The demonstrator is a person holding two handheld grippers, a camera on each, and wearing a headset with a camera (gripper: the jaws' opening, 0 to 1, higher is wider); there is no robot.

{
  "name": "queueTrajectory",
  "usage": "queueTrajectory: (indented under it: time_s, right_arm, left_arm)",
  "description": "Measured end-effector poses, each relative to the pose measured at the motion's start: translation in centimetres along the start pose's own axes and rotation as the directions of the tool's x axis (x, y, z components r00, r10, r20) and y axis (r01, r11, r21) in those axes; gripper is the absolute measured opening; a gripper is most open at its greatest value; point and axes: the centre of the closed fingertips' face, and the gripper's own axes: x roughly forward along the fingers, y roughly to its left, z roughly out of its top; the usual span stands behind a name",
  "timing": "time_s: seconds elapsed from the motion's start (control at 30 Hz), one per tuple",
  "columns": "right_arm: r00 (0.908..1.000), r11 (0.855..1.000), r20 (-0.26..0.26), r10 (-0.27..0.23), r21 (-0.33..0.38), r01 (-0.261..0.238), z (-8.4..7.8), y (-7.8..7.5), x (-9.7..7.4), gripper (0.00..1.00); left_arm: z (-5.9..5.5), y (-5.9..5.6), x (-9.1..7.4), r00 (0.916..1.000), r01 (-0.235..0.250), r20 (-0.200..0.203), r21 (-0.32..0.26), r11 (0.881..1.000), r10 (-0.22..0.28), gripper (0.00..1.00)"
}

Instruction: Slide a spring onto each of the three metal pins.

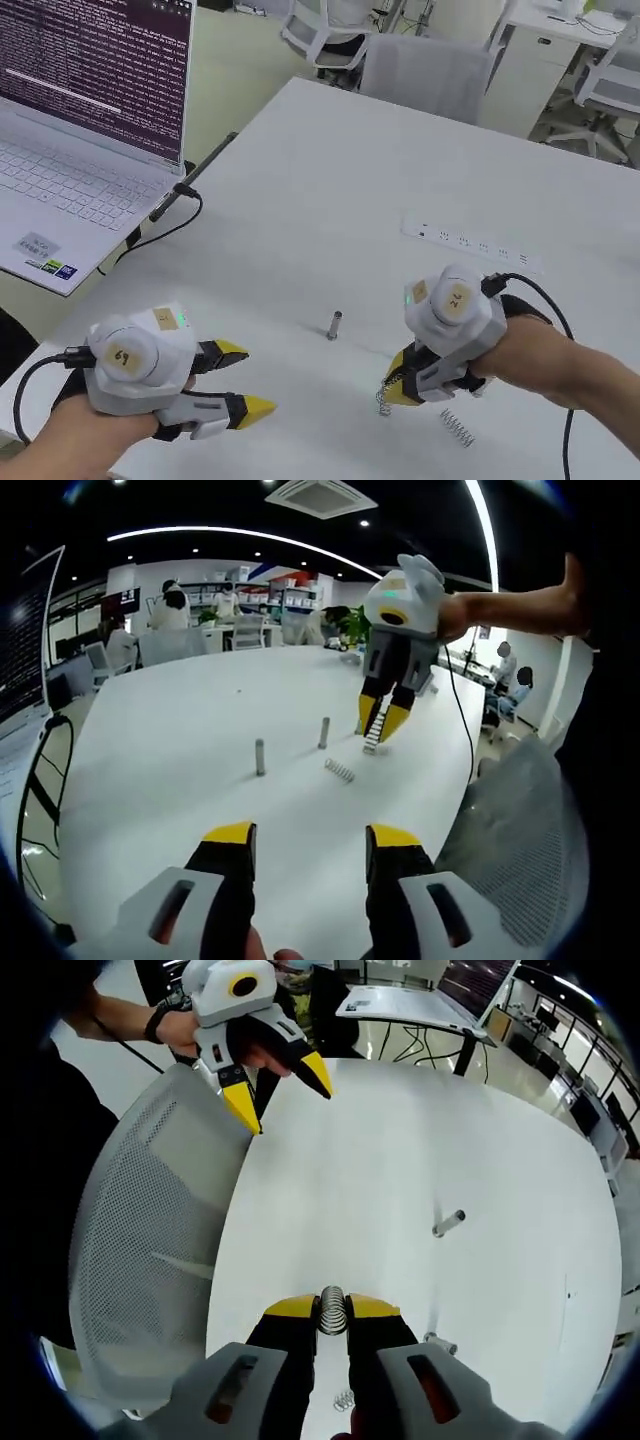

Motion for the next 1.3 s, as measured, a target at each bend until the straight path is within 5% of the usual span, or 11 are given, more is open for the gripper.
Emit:
queueTrajectory:
  time_s: [0.7, 1.3]
  right_arm:
    - [0.9992, 0.999, -0.017, -0.036, -0.020, 0.035, 3.3, -5.5, 0.4, 0.08]
    - [0.9978, 0.998, -0.004, -0.066, 0.008, 0.066, 4.6, -9.0, 1.0, 0.08]
  left_arm:
    - [-0.6, 0.9, -1.1, 0.9993, -0.037, 0.007, -0.043, 0.998, 0.037, 0.52]
    - [-0.7, 1.3, -1.4, 0.9986, -0.051, 0.011, -0.061, 0.997, 0.052, 0.54]
